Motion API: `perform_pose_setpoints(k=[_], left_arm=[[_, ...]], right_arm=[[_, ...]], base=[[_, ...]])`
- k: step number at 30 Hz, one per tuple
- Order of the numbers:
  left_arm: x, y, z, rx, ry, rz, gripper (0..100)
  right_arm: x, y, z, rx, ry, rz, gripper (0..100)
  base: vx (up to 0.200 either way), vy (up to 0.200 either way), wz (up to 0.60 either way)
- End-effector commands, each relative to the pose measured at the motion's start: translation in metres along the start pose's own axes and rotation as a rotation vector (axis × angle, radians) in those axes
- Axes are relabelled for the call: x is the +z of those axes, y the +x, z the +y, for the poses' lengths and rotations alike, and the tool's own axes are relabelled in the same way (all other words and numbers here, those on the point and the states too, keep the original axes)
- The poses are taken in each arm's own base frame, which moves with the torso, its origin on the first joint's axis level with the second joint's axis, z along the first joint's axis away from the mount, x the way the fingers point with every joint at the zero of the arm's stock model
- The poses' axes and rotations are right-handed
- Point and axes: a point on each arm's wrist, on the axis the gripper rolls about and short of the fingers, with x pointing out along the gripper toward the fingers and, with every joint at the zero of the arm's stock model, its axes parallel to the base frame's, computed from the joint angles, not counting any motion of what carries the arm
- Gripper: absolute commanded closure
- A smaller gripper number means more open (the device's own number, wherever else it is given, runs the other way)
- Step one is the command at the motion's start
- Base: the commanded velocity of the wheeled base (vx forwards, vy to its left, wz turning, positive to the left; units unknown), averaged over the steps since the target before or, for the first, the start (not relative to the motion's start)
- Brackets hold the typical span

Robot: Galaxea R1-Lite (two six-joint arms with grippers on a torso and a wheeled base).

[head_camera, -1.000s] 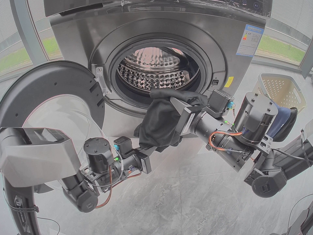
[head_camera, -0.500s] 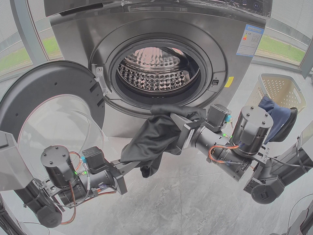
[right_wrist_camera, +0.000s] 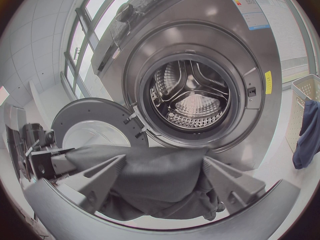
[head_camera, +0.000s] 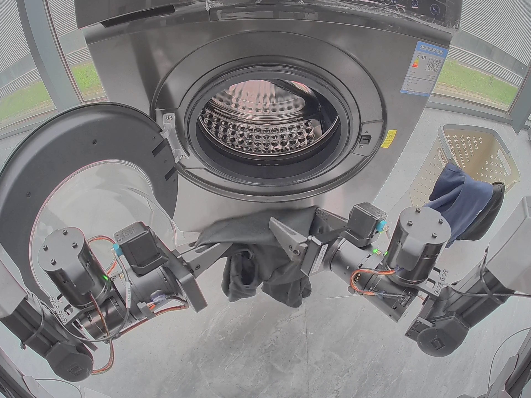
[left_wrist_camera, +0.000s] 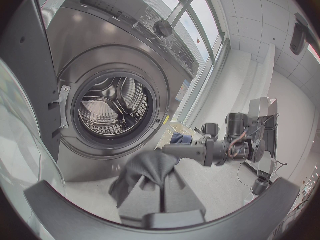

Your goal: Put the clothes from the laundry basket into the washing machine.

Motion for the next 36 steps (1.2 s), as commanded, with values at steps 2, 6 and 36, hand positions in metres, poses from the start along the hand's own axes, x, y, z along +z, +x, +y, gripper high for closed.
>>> perform_pose_setpoints(k=[2, 6, 36], left_arm=[[0.011, 0.005, 0.001, 0.000, 0.007, -0.050, 100], [0.014, 0.008, 0.003, 0.009, 0.009, -0.069, 100], [0.025, 0.010, 0.003, 0.022, -0.008, -0.118, 100]], right_arm=[[-0.022, 0.004, -0.006, -0.021, -0.020, 0.070, 0], [-0.032, 0.002, -0.008, -0.028, -0.028, 0.104, 0], [-0.049, -0.009, -0.009, -0.001, -0.079, 0.130, 0]], base=[[0.000, 0.000, 0.00], [0.000, 0.000, 0.00], [0.000, 0.000, 0.00]])
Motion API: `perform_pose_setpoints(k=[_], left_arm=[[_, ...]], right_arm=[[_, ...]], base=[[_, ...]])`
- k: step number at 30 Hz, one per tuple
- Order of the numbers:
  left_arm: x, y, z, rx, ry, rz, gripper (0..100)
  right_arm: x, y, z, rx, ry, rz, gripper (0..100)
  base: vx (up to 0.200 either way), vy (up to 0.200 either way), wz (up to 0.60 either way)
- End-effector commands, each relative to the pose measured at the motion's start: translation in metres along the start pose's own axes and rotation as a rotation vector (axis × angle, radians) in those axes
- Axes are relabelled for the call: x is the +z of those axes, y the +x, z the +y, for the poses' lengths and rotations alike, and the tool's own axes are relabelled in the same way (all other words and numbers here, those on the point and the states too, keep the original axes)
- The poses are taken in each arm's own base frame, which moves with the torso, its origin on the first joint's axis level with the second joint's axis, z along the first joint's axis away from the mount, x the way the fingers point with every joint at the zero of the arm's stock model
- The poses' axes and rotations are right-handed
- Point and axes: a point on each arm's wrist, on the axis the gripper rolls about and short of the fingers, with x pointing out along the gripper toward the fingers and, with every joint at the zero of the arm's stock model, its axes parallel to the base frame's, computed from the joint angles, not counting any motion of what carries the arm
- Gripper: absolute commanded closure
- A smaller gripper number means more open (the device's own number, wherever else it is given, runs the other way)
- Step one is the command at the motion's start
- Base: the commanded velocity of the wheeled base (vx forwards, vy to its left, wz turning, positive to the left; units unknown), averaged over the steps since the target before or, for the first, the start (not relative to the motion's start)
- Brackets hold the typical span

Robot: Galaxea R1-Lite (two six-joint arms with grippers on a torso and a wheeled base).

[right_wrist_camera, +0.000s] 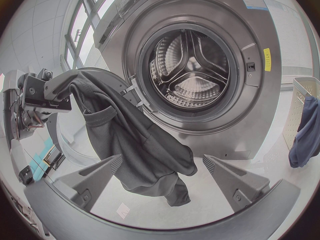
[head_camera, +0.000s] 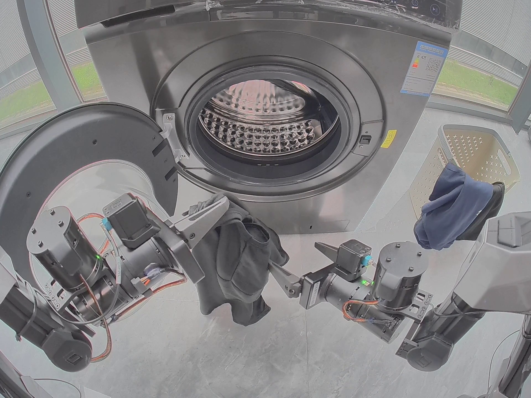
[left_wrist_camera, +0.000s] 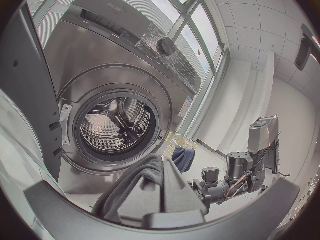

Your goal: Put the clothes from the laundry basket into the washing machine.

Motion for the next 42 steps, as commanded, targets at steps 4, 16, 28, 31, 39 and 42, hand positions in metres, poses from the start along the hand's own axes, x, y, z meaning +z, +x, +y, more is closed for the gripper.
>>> perform_pose_setpoints(k=[4, 16, 28, 31, 39, 42], left_arm=[[0.000, 0.003, 0.002, 0.019, 0.000, -0.007, 100], [0.002, 0.006, 0.011, 0.054, 0.009, -0.018, 100], [0.005, 0.004, 0.010, 0.052, 0.012, -0.028, 100], [0.005, 0.004, 0.010, 0.052, 0.012, -0.028, 100], [0.012, 0.002, 0.004, 0.031, 0.013, -0.053, 100], [0.012, 0.002, 0.003, 0.024, 0.013, -0.055, 100]], right_arm=[[-0.003, -0.006, 0.012, 0.069, 0.001, -0.007, 0], [-0.008, -0.015, 0.026, 0.190, 0.000, -0.002, 0], [-0.012, 0.008, -0.002, 0.093, -0.003, -0.016, 0], [-0.012, 0.008, -0.013, 0.061, -0.011, -0.014, 0], [-0.035, 0.025, -0.029, 0.015, -0.046, 0.034, 0], [-0.042, 0.038, -0.026, 0.022, -0.051, 0.028, 0]], base=[[0.000, 0.000, 0.00], [0.000, 0.000, 0.00], [0.000, 0.000, 0.00], [0.000, 0.000, 0.00], [0.000, 0.000, 0.00], [0.000, 0.000, 0.00]])
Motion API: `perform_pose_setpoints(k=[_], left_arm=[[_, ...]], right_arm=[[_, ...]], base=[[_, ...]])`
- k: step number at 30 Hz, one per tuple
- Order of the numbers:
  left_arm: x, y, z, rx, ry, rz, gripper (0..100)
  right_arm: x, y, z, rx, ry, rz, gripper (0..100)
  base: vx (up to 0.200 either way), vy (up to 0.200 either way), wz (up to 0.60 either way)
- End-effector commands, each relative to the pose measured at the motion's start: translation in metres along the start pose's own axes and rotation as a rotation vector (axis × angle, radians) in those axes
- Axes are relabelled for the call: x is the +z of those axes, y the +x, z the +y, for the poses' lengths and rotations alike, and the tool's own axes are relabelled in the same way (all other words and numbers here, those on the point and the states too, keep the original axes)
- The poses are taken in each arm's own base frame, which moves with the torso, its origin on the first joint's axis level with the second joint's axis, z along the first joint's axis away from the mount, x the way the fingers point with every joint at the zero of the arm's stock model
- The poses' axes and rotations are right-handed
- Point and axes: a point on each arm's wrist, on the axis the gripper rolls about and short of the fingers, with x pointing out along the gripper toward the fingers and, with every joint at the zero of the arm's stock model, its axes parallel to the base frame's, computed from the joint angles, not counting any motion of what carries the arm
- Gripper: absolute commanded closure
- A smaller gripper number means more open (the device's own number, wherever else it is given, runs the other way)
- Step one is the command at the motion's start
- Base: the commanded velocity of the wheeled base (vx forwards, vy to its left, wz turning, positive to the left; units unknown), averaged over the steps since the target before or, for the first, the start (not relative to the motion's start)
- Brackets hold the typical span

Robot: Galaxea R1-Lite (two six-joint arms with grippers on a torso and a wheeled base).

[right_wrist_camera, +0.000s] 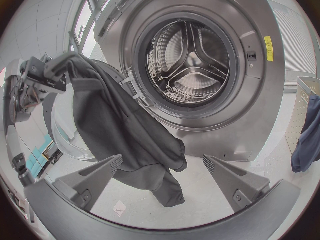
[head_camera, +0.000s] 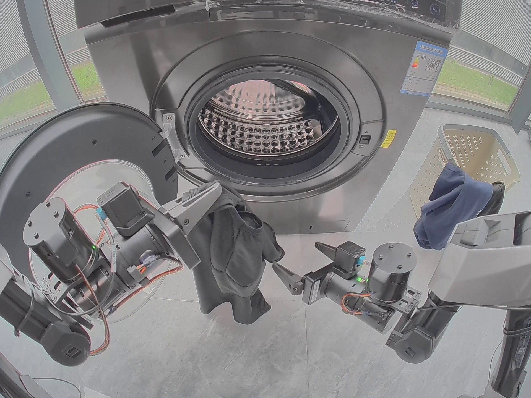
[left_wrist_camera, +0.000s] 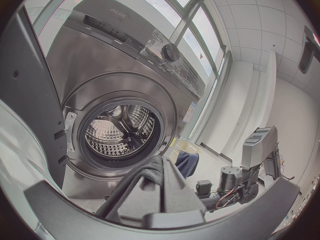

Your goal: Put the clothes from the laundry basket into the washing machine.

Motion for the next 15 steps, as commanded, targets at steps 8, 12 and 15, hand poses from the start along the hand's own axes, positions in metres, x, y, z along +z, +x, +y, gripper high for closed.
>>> perform_pose_setpoints(k=[8, 12, 15], left_arm=[[0.002, -0.001, -0.003, -0.012, -0.003, -0.009, 100], [0.002, -0.001, -0.003, -0.012, -0.002, -0.007, 100], [0.002, -0.001, -0.003, -0.012, -0.003, -0.006, 100]], right_arm=[[-0.020, 0.029, 0.027, 0.067, -0.022, -0.007, 0], [-0.021, 0.025, 0.040, 0.105, -0.025, -0.001, 0], [-0.019, 0.026, 0.047, 0.123, -0.026, -0.011, 0]], base=[[0.000, 0.000, 0.00], [0.000, 0.000, 0.00], [0.000, 0.000, 0.00]])
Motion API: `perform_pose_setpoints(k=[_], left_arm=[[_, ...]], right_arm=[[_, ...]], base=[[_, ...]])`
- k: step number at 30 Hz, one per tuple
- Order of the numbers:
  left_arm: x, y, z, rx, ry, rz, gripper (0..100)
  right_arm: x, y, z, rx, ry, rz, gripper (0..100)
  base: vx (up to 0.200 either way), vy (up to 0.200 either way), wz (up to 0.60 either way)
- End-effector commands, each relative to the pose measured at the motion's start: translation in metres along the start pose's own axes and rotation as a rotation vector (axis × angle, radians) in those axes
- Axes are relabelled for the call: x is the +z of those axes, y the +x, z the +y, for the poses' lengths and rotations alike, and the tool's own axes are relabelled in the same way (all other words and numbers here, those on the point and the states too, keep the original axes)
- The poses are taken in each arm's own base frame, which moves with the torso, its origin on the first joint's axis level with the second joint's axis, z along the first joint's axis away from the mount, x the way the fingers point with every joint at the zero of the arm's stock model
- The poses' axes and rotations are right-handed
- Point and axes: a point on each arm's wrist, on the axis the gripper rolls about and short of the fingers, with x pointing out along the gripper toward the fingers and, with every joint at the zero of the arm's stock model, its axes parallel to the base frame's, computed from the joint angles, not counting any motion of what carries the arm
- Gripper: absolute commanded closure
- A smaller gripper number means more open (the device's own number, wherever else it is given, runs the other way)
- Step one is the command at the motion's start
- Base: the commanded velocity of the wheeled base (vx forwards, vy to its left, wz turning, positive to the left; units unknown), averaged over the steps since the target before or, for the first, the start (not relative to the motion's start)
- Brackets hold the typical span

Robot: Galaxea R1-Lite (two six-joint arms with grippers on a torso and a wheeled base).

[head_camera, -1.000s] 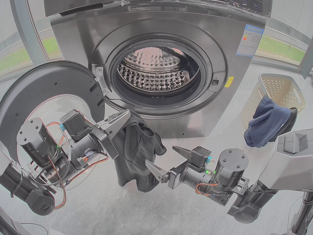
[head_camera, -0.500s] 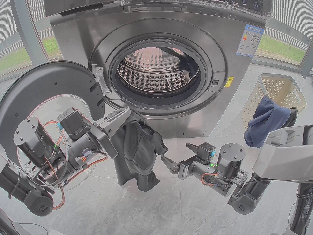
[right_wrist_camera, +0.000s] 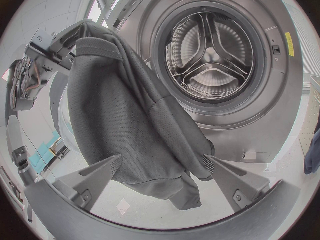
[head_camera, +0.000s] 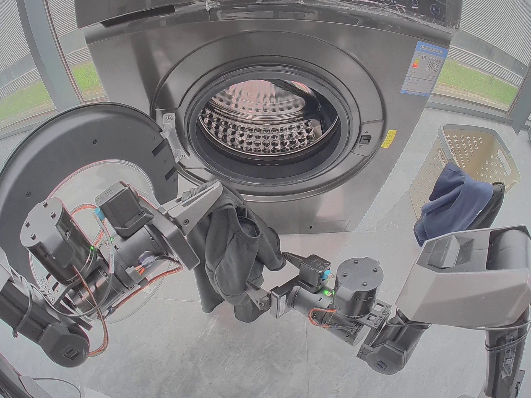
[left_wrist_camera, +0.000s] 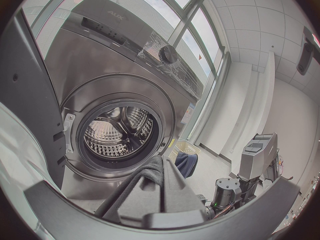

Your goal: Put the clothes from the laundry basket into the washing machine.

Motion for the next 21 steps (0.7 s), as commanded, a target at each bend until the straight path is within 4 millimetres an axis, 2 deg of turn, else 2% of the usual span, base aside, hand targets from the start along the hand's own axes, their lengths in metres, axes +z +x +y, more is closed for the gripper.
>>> perform_pose_setpoints(k=[1, 6, 11, 18, 21], left_arm=[[0.000, 0.000, 0.000, 0.000, 0.000, 0.000, 100], [0.000, -0.001, -0.001, -0.002, -0.002, 0.000, 100], [0.001, -0.003, -0.002, -0.007, -0.004, -0.002, 100], [0.005, -0.006, -0.003, -0.013, -0.028, -0.010, 100], [0.004, -0.006, -0.003, -0.014, -0.028, -0.008, 100]], right_arm=[[0.000, 0.002, 0.011, 0.027, -0.002, -0.007, 0], [0.010, 0.017, 0.002, 0.005, 0.004, -0.069, 0], [0.021, 0.025, -0.019, -0.051, 0.004, -0.120, 0], [0.037, 0.026, -0.048, -0.126, 0.000, -0.171, 0], [0.050, 0.022, -0.058, -0.150, -0.001, -0.204, 0]], base=[[0.000, 0.000, 0.00], [0.000, 0.000, 0.00], [0.000, 0.000, 0.00], [0.000, 0.000, 0.00], [0.000, 0.000, 0.00]])
